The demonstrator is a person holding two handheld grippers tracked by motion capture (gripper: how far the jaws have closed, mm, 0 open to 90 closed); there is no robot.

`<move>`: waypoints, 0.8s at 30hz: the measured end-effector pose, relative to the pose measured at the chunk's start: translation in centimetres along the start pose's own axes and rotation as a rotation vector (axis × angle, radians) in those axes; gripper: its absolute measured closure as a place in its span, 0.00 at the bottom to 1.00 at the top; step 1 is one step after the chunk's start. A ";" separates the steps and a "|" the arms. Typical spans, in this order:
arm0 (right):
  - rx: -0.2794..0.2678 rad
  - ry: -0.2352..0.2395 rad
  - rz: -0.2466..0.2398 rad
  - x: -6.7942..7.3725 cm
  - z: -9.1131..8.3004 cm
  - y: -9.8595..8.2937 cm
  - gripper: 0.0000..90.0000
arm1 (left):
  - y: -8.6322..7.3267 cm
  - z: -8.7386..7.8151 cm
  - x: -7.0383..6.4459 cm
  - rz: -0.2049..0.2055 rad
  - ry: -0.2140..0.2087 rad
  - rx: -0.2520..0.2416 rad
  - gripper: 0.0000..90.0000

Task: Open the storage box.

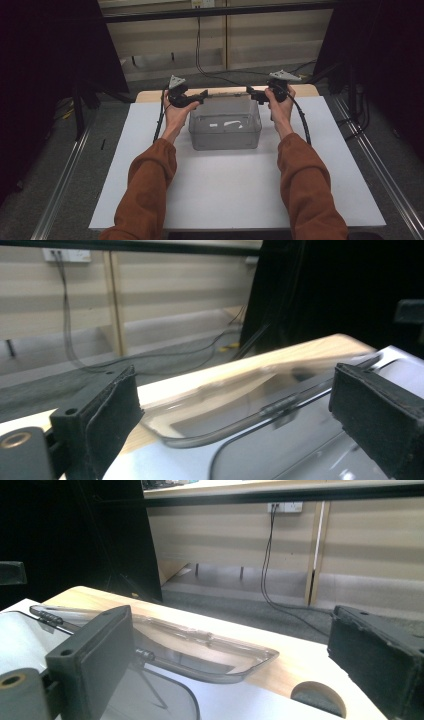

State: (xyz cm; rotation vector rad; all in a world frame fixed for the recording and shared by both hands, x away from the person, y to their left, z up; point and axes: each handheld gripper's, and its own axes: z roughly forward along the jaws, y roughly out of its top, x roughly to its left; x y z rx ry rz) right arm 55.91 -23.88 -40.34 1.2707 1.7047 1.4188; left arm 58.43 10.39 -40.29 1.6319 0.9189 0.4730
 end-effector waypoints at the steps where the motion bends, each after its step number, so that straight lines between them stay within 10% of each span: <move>1: -0.004 0.001 -0.009 0.0 -0.2 0.1 0.05 | 0.0 -0.3 0.0 -0.008 -0.008 -0.021 0.06; 17: -0.062 -0.042 -0.121 1.5 -3.8 -0.3 0.03 | -1.1 -3.6 -1.4 0.116 0.034 -0.063 0.04; 24: -0.071 -0.044 -0.142 2.2 -5.0 -0.9 0.00 | -2.0 -4.8 -1.9 0.105 0.028 -0.080 0.05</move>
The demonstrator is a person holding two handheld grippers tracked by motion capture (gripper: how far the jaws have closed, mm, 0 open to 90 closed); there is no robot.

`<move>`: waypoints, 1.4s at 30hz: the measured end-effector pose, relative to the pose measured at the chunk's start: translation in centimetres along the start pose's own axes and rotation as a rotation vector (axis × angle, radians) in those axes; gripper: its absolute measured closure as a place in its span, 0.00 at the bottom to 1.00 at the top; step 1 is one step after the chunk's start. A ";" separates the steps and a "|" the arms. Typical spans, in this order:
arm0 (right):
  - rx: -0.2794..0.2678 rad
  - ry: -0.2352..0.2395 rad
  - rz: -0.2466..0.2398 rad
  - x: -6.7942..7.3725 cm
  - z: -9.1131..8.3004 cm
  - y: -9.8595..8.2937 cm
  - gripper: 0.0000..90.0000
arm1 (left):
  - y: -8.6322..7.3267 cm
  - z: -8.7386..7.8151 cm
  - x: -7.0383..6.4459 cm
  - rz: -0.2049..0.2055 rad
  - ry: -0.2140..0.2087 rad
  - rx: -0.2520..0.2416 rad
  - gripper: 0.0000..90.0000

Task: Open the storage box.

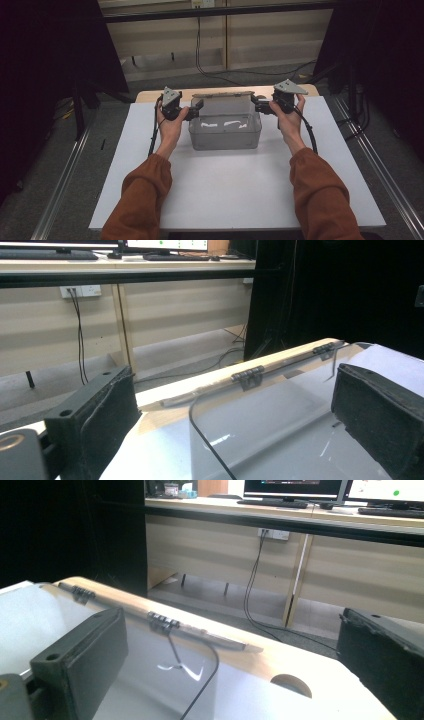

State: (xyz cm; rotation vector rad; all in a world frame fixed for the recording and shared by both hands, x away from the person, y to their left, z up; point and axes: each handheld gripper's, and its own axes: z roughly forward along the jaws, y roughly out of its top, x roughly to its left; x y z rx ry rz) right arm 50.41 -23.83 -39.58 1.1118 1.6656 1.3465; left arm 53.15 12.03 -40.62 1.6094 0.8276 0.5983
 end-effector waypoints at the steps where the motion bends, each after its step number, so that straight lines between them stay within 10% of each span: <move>1: 0.007 0.005 -0.001 0.1 -0.2 -0.1 0.00 | 0.0 -0.2 -0.1 -0.009 -0.007 -0.005 0.05; 7: 0.003 0.007 0.008 0.5 -1.2 -0.6 0.00 | -0.2 -1.3 -0.6 -0.051 -0.025 -0.019 0.05; 42: -0.056 -0.025 -0.045 3.1 -8.8 -2.6 0.00 | -2.3 -11.1 -1.7 -0.009 0.025 -0.091 0.06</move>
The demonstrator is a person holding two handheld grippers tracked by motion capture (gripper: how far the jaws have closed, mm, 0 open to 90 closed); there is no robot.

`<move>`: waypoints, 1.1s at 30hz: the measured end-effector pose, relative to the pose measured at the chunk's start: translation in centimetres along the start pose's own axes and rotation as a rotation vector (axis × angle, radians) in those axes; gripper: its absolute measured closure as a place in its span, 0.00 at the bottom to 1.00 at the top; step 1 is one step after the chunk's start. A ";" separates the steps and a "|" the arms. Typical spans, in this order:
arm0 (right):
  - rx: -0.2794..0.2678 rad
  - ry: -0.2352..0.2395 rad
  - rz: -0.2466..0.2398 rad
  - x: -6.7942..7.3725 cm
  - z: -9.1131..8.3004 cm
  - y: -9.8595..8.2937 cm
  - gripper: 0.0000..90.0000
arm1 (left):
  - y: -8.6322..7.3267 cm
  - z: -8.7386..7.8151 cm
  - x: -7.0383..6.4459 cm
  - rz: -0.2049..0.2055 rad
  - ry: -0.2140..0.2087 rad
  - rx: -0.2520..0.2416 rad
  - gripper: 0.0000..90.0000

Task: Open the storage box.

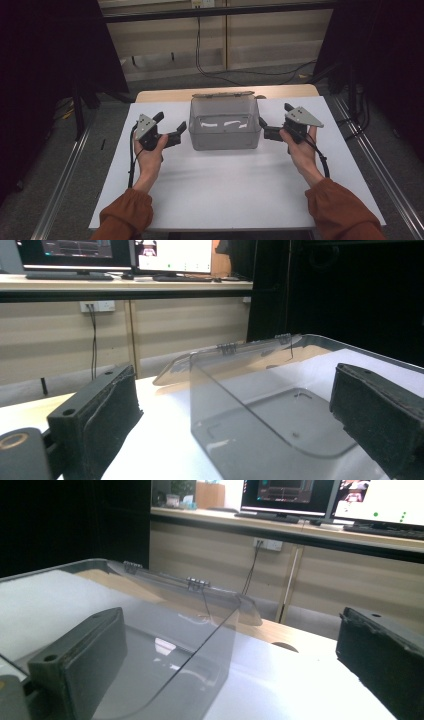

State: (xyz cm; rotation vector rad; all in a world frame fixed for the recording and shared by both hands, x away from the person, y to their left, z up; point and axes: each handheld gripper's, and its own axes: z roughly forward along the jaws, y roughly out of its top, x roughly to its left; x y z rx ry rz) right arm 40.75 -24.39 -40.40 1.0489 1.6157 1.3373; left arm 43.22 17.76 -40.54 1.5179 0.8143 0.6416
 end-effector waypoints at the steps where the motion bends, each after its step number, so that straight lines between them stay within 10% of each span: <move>1: -0.005 -0.001 0.006 0.0 -0.3 0.0 0.00 | -0.1 -0.3 0.0 -0.003 0.002 0.002 0.06; 33: -0.021 -0.052 0.030 -0.4 -10.2 -4.1 0.00 | -2.6 -8.3 -1.8 -0.019 0.067 0.013 0.04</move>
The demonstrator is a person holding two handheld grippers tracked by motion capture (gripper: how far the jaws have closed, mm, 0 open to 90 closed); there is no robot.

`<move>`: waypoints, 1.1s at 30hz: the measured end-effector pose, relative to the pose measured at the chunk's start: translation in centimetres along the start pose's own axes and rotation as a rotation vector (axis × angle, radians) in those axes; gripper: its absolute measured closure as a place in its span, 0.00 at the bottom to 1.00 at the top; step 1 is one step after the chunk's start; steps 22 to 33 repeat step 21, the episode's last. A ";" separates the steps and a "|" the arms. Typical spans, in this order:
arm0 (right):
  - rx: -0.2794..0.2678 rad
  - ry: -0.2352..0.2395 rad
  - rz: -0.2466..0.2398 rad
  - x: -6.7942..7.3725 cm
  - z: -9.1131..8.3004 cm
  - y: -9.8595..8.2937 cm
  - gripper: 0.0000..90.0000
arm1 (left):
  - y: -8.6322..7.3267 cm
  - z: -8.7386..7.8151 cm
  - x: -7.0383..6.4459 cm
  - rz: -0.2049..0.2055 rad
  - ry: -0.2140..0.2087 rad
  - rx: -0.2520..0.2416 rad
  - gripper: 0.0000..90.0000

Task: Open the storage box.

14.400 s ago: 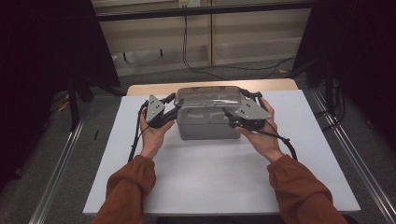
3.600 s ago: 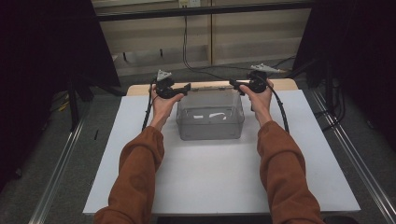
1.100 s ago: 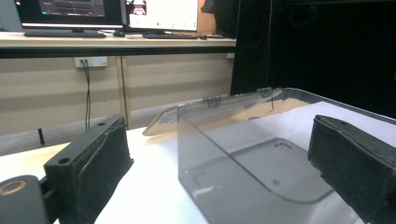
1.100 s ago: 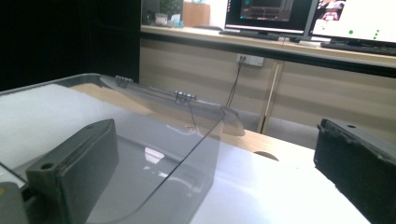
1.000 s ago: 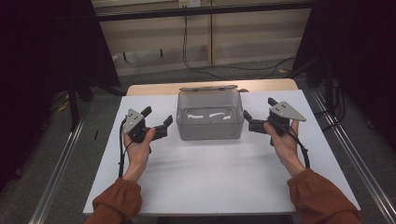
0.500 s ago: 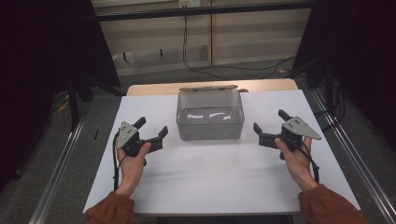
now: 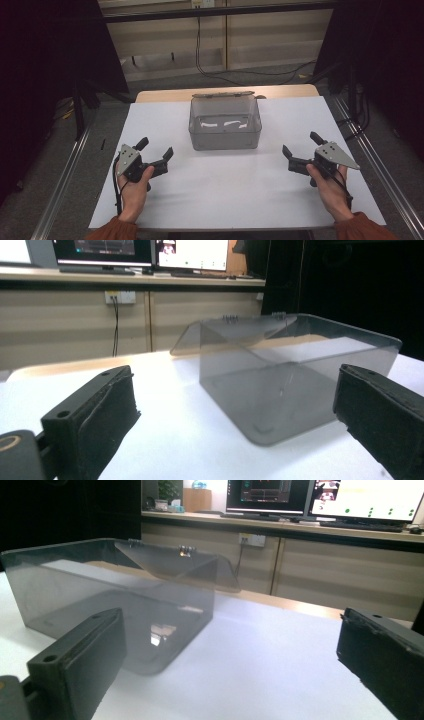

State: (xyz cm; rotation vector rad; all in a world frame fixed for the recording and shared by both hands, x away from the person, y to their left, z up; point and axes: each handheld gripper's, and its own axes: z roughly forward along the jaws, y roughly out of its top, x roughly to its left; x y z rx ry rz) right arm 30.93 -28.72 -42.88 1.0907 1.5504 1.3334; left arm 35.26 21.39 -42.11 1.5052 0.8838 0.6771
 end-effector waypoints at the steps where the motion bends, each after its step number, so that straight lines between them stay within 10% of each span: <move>1: 0.003 -0.005 -0.002 0.0 -0.3 -0.1 0.00 | -0.1 -0.2 0.0 -0.006 0.000 0.001 0.04; 13: 0.028 -0.042 -0.009 -0.4 -3.8 -1.7 0.00 | -1.9 -2.7 0.2 -0.010 0.046 0.019 0.04; 33: 0.035 -0.048 0.004 -0.3 -3.2 -2.0 0.00 | -1.8 -2.9 0.7 -0.054 0.089 0.037 0.04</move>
